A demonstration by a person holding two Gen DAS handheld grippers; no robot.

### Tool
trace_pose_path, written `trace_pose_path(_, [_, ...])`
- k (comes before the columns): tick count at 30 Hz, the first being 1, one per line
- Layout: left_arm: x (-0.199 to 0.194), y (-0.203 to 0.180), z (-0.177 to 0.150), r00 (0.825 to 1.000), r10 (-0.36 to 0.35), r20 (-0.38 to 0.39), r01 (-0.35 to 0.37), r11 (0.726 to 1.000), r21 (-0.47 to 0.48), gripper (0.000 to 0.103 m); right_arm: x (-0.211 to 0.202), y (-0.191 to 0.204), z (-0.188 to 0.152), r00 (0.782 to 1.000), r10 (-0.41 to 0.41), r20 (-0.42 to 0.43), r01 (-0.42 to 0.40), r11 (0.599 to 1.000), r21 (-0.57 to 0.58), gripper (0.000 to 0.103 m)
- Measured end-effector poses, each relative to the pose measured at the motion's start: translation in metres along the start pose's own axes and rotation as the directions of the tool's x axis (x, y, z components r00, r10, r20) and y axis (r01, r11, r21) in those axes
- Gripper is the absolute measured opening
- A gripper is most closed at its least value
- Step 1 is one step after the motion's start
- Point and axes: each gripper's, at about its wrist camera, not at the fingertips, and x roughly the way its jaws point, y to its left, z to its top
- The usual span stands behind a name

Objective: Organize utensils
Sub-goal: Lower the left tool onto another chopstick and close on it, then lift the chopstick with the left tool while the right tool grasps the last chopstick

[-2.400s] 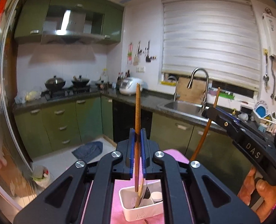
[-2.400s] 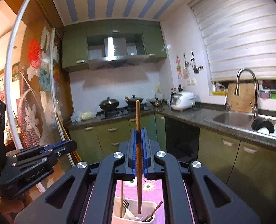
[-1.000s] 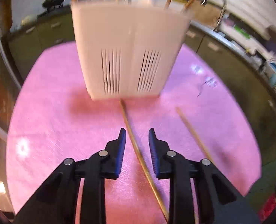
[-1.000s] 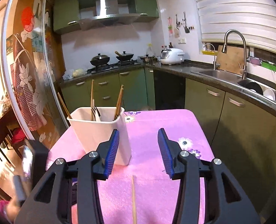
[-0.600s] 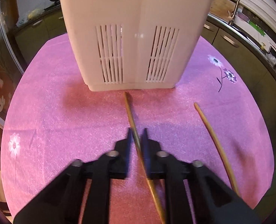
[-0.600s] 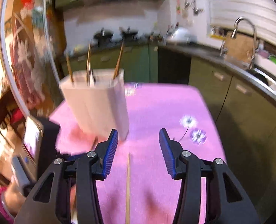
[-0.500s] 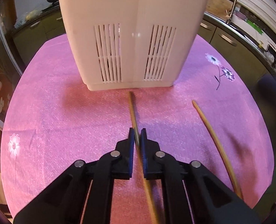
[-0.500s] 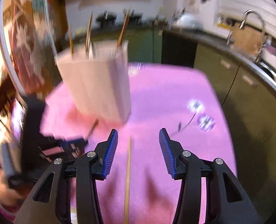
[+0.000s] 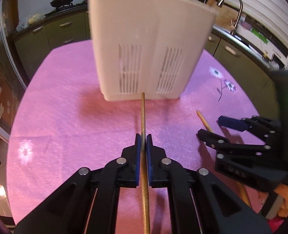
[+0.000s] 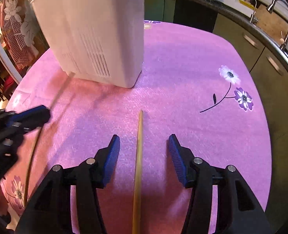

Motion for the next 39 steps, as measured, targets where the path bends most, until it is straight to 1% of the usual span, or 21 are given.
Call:
trace_pose_path(2, [-0.012,0.005,0.002,1.000,-0.003,0.023,0.003,1.000,-0.003,0.006,0.003,-0.001,0.003,1.000,0.006,-0.013,-0.007,1.000,-0.009,0.053])
trace_pose_path(3, [-0.018,0.008,0.003,0.999,-0.004,0.037,0.004,1.000,-0.004,0.006,0.002,-0.001,0.004,1.000,0.010,-0.022,-0.010,1.000,-0.013,0.052])
trace_pose_path(4, [-0.025,0.010,0.004,0.999,-0.006,0.051,0.007,1.000,-0.005,0.006,0.003,-0.002,0.005,0.999,0.019,-0.030,-0.019,1.000,-0.017,0.046])
trace_pose_path(5, [-0.032,0.011,0.006,0.998,-0.010,0.062,0.010,1.000,-0.006,0.006,-0.001,0.002,0.004,0.999,0.025,-0.036,-0.026,0.999,-0.025,0.039])
trace_pose_path(6, [-0.037,0.013,0.007,0.997,-0.013,0.072,0.013,1.000,-0.006,0.006,-0.002,0.002,0.005,0.999,0.032,-0.042,-0.033,0.999,-0.028,0.017])
trace_pose_path(7, [-0.043,0.013,0.008,0.996,-0.016,0.083,0.016,1.000,-0.005,0.006,-0.002,0.002,0.006,0.998,0.045,-0.050,-0.047,0.998,-0.031,0.007])
trace_pose_path(10, [-0.057,0.014,0.010,0.993,-0.024,0.114,0.023,1.000,0.003,0.006,-0.003,0.002,0.010,0.998,0.048,-0.048,-0.050,0.998,-0.030,0.006])
trace_pose_path(12, [-0.066,0.013,0.012,0.991,-0.032,0.132,0.031,0.999,0.007,0.006,-0.012,0.000,0.011,0.997,0.076,-0.018,-0.076,0.997,-0.014,0.006])
trace_pose_path(16, [-0.085,0.011,0.016,0.986,-0.045,0.164,0.041,0.999,0.028,0.006,-0.045,-0.007,0.013,0.992,0.107,0.066,-0.108,0.994,0.008,0.006])
trace_pose_path(19, [-0.098,0.009,0.021,0.980,-0.052,0.190,0.045,0.998,0.040,0.006,-0.076,-0.014,0.013,0.982,0.130,0.139,-0.135,0.991,0.021,0.006])
trace_pose_path(23, [-0.116,0.008,0.028,0.972,-0.065,0.225,0.053,0.997,0.055,0.006,-0.120,-0.018,0.008,0.959,0.149,0.241,-0.162,0.986,0.036,0.006])
trace_pose_path(26, [-0.126,0.010,0.033,0.968,-0.078,0.240,0.065,0.996,0.060,0.006,-0.146,-0.024,0.005,0.942,0.154,0.299,-0.175,0.984,0.044,0.006])
trace_pose_path(29, [-0.135,0.009,0.038,0.963,-0.073,0.260,0.057,0.996,0.069,0.006,-0.170,-0.030,0.003,0.916,0.160,0.368,-0.194,0.979,0.058,0.006])
trace_pose_path(30, [-0.137,0.010,0.040,0.962,-0.071,0.265,0.054,0.996,0.071,0.006,-0.176,-0.031,0.004,0.910,0.162,0.381,-0.199,0.978,0.059,0.006])
trace_pose_path(35, [-0.151,0.011,0.052,0.954,-0.079,0.289,0.056,0.995,0.085,0.006,-0.207,-0.033,0.013,0.871,0.172,0.460,-0.218,0.975,0.049,0.006])
trace_pose_path(39, [-0.162,0.010,0.062,0.947,-0.094,0.307,0.067,0.993,0.098,0.006,-0.237,-0.030,0.028,0.836,0.176,0.519,-0.221,0.975,0.026,0.006])
